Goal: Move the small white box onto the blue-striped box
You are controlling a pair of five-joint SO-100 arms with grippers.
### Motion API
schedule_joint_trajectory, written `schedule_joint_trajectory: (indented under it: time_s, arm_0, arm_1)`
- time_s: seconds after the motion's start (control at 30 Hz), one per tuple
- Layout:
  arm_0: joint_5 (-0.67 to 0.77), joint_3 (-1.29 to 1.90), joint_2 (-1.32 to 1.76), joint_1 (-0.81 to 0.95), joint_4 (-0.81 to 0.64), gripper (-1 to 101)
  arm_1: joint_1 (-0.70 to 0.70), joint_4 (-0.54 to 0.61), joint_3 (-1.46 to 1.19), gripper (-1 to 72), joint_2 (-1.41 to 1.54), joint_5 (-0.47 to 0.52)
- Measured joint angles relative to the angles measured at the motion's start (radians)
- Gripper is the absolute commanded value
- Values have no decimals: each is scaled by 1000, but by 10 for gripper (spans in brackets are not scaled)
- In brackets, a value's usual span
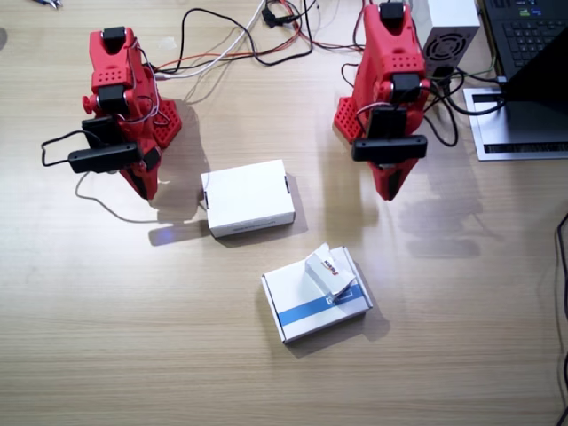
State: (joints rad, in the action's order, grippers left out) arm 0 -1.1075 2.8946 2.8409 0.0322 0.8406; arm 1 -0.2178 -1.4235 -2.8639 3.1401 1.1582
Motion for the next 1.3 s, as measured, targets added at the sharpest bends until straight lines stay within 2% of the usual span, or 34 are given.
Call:
schedule_joint_trajectory:
  time_s: [0.13, 0.33, 0.47, 1.3]
  arm_0:
    - [-78, 127, 360, -3, 163, -1]
    - [-281, 155, 396, -23, 334, -1]
    - [-279, 161, 396, -71, 347, -1]
    - [-279, 161, 396, -72, 347, -1]
  arm_1:
    - [20, -6, 0, 2, 0, 14]
    - [17, -6, 0, 2, 0, 14]
    - [17, -6, 0, 2, 0, 14]
    - [17, -6, 0, 2, 0, 14]
